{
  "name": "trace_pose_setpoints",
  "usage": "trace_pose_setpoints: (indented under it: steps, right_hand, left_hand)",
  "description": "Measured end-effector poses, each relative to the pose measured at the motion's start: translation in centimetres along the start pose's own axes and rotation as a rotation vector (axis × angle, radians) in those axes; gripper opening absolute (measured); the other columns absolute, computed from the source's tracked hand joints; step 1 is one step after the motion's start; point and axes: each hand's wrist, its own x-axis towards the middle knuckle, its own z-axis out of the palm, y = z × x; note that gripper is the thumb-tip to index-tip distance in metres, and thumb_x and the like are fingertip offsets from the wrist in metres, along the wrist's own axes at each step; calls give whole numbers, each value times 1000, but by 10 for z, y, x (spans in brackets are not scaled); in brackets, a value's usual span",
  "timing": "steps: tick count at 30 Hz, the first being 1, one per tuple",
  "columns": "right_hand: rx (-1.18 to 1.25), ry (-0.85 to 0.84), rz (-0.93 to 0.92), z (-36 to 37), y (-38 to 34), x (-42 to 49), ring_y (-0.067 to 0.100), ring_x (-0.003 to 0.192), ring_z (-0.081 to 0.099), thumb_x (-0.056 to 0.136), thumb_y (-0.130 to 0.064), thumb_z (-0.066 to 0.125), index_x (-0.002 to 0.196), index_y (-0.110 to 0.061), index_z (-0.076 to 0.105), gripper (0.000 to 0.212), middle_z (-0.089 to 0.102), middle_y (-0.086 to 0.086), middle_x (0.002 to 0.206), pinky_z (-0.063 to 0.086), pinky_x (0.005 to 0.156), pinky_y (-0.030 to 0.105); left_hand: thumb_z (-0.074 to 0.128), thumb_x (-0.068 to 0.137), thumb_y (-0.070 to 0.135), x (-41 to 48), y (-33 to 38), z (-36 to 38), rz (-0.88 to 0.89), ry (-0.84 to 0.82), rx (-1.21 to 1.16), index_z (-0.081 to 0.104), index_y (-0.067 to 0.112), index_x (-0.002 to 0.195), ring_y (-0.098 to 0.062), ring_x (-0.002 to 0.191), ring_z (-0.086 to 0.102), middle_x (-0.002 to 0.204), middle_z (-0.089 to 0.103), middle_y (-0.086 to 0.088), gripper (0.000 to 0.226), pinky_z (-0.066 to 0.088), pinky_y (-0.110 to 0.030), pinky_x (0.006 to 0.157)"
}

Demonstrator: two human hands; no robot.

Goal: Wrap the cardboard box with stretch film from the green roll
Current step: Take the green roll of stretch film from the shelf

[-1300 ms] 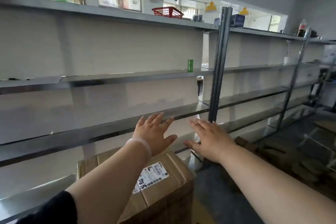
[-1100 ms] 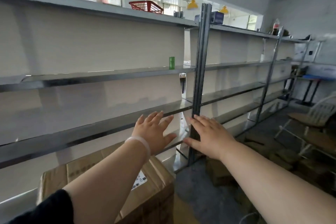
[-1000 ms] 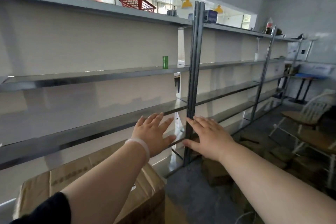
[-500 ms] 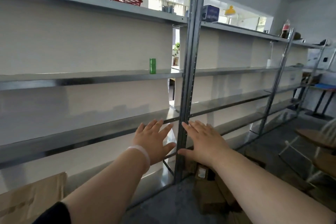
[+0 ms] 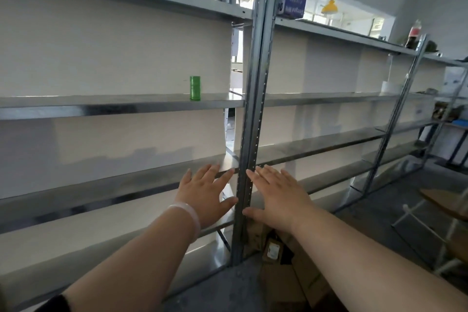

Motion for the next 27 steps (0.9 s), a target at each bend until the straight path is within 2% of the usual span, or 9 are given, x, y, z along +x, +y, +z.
trace_pose_setpoints:
  steps: [11,19,23,27]
  right_hand:
    - [17,44,-45,9,33,84,18,148,-2,85,-69,40,150,-31,1,85,1,-3,161,0,119,42]
    - [43,89,-93,14,65,202,17,148,-1,85,-67,45,150,-32,1,86,2,-3,161,0,120,41]
    - [154,171,-118,11,75,260,14,148,4,89,-61,45,150,-34,3,79,6,-6,161,4,118,36]
    - [226,140,-124,25,86,297,13,148,4,91,-57,45,150,-35,2,76,6,-8,161,4,117,34]
  left_hand:
    - [23,96,65,84,-18,17,-42,24,-28,-1,40,156,-20,154,-3,167,-1,3,69,4,-51,124]
    - [24,95,67,190,-56,22,-113,58,7,-6,40,155,-21,154,-5,167,-7,3,72,2,-50,124]
    - [27,96,66,246,-78,19,-171,73,4,-7,40,155,-21,154,-5,167,-8,2,73,3,-49,124]
    - [29,96,64,289,-88,21,-197,56,-11,-6,39,156,-21,154,-4,167,-7,1,74,4,-48,124]
